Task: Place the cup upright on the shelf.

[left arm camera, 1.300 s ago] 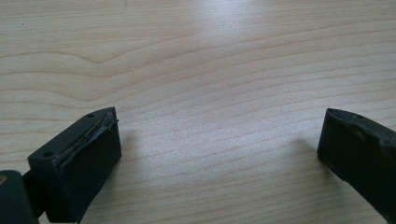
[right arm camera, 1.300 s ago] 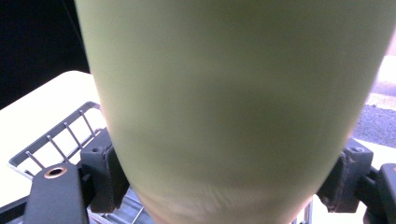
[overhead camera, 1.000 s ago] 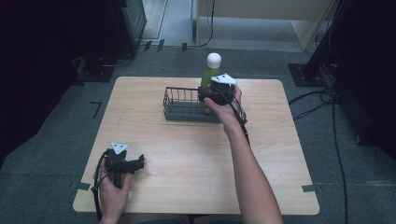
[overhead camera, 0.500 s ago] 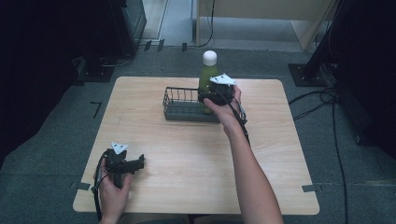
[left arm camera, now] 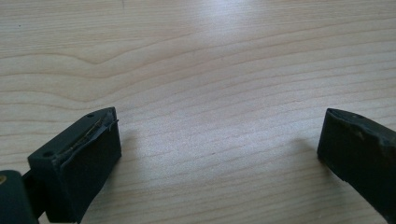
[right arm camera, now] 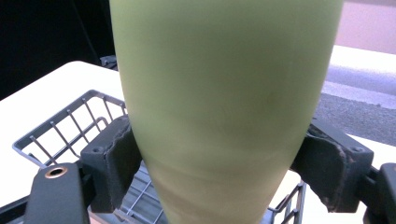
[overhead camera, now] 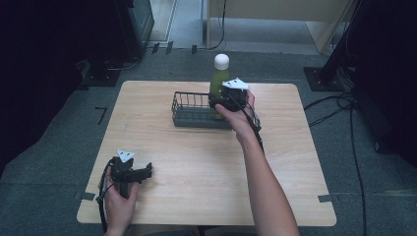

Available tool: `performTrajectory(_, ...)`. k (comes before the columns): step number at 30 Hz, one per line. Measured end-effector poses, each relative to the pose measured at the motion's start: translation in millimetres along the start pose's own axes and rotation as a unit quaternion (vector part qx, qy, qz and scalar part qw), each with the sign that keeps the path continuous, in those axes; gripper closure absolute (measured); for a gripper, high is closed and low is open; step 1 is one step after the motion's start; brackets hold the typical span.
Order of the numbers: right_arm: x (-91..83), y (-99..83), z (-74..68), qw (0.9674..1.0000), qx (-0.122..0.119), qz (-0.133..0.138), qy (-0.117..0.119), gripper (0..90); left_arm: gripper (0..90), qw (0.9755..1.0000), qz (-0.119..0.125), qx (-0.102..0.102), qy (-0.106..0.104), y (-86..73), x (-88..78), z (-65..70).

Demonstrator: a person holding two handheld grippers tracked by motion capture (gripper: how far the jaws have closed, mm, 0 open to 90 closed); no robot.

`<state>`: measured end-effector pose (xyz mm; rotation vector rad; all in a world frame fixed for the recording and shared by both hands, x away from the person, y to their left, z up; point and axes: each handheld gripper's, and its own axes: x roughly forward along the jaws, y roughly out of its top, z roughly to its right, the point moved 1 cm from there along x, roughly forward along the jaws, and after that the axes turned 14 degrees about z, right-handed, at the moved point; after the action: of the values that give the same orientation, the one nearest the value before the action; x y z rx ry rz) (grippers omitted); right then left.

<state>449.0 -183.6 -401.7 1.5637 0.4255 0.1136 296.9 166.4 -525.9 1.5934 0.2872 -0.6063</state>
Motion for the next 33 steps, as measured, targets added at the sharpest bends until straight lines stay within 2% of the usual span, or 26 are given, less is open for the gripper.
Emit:
performTrajectory(7, -6.4, 0.8, 1.9, 0.9999, 0.0, 0.0, 0.012, 18.8, 0.1, 1.0, 0.0, 0.0, 0.0, 0.0, 0.0, 0.0)
performTrajectory(16, -28.7, -2.5, 10.6, 0.9997, 0.003, 0.001, 0.023, 18.3, 0.1, 1.0, 0.0, 0.001, 0.0, 0.0, 0.0, 0.0)
performTrajectory(24, -55.9, -15.6, 22.1, 0.9996, -0.002, -0.005, 0.027, 16.3, 0.1, 1.0, 0.0, 0.001, -0.001, 0.0, 0.0, 0.0)
performTrajectory(33, -86.3, -36.5, 32.2, 0.9993, 0.005, -0.019, 0.032, 13.6, 0.1, 1.0, 0.0, 0.001, -0.001, 0.0, 0.0, 0.0)
